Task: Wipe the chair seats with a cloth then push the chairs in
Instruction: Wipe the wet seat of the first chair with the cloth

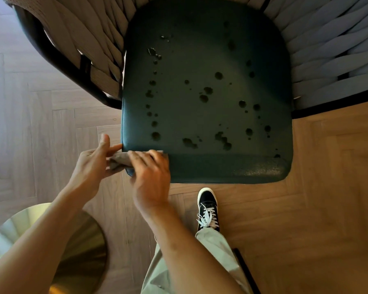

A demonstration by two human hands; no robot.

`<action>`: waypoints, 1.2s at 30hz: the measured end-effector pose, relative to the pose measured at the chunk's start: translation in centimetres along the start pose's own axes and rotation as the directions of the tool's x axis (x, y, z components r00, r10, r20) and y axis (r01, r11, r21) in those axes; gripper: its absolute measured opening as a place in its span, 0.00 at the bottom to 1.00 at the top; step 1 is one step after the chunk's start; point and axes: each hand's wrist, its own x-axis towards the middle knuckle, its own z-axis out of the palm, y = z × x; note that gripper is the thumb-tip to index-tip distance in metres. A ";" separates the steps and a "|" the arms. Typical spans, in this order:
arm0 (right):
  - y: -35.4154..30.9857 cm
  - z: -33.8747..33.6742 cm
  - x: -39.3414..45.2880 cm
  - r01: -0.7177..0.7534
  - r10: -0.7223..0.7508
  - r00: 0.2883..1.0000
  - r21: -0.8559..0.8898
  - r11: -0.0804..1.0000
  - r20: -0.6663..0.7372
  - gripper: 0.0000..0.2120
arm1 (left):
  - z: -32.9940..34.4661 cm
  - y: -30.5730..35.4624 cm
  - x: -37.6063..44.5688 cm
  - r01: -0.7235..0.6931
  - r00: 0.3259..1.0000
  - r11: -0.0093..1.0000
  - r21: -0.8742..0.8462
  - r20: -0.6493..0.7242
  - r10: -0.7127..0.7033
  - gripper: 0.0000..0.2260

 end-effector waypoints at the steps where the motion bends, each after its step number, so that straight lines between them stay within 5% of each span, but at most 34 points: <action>1: 1.1 -0.9 -0.1 -0.015 0.015 1.000 -0.002 1.000 -0.016 0.15 | 0.0 0.1 0.1 -0.017 1.000 0.999 0.051 0.009 0.017 0.18; 4: 5.8 -4.0 -0.7 -0.065 0.062 0.995 -0.038 0.997 -0.074 0.17 | 0.0 0.0 0.1 -0.104 0.995 0.975 0.194 0.017 0.103 0.12; 11: 18.1 -13.6 -1.6 -0.124 0.081 0.982 -0.256 0.959 -0.172 0.15 | 0.9 -0.2 -0.6 -0.223 0.960 0.889 0.399 -0.068 0.272 0.15; 19: 25.2 -19.4 -1.0 -0.337 0.251 0.936 -0.418 0.844 -0.249 0.16 | 1.3 -0.2 -0.5 -0.201 0.955 0.885 0.419 -0.115 0.272 0.20; 25: 22.5 -16.9 -1.2 -0.336 0.246 0.927 -0.337 0.879 -0.282 0.15 | 1.6 -0.4 -0.4 -0.202 0.953 0.889 0.412 -0.128 0.275 0.18; 29: 18.6 -13.8 -0.6 -0.187 0.106 0.956 -0.287 0.940 -0.275 0.17 | 1.5 -0.4 -0.1 -0.191 0.957 0.895 0.403 -0.127 0.262 0.18; 36: 7.9 -5.8 0.5 -0.033 0.016 0.994 -0.161 0.986 -0.107 0.18 | 1.3 -0.6 0.2 -0.201 0.961 0.906 0.374 -0.103 0.256 0.17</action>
